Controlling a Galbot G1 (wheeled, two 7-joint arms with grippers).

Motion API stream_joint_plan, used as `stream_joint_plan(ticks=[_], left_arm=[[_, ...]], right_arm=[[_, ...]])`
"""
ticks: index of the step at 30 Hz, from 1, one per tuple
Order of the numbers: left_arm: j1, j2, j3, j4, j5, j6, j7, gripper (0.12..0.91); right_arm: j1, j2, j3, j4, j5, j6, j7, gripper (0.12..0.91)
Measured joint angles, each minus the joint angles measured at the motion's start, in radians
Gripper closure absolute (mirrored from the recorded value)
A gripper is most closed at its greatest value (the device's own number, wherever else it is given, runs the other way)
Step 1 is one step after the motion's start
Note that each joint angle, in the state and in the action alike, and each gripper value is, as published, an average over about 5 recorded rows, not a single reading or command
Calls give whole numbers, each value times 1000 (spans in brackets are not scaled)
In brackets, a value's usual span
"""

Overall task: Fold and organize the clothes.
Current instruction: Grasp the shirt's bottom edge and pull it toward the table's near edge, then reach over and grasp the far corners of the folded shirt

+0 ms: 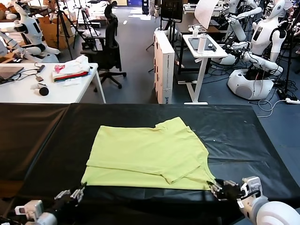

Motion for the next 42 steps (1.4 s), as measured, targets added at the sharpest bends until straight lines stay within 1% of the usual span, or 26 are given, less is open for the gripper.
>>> stream_joint_plan(ticks=[2,5,7,11,15,17,20,24,28,31,35,42], left_arm=[[-52,17,8,10,-49,30,-32,130],[-168,54,34,41,-128,64,-91,124],[-258,86,60,72,-169,75,-113,123],[-442,147,131,164,-247,89,-128,123],[-608,173,209,280,-311,104,-141,123],[-686,174,252,343,-326,111,-138,123],[-792,166,318,438,-332,125,-122,123],[-912,145,401,562,-325,148,-86,123],[-1002,119,460,672,-310,156,-68,123],[-1045,105,486,737,-307,158,-58,123],[-1072,97,508,792,-302,162,-43,123],[-1093,81,528,827,-272,157,-24,123]], right_arm=[[104,12,-47,-61,-3,0,-5,118],[273,37,-135,-162,-10,0,-8,118],[382,59,-197,-232,-17,0,-16,118],[571,114,-310,-376,-52,0,-46,118],[714,175,-404,-506,-101,0,-86,118],[764,203,-442,-563,-118,0,-103,118],[813,243,-486,-633,-137,0,-113,118],[847,284,-521,-697,-152,0,-104,118],[858,316,-533,-734,-157,0,-87,118],[859,336,-538,-752,-164,0,-81,118],[861,352,-542,-765,-176,0,-80,118],[869,374,-547,-785,-194,0,-81,118]])
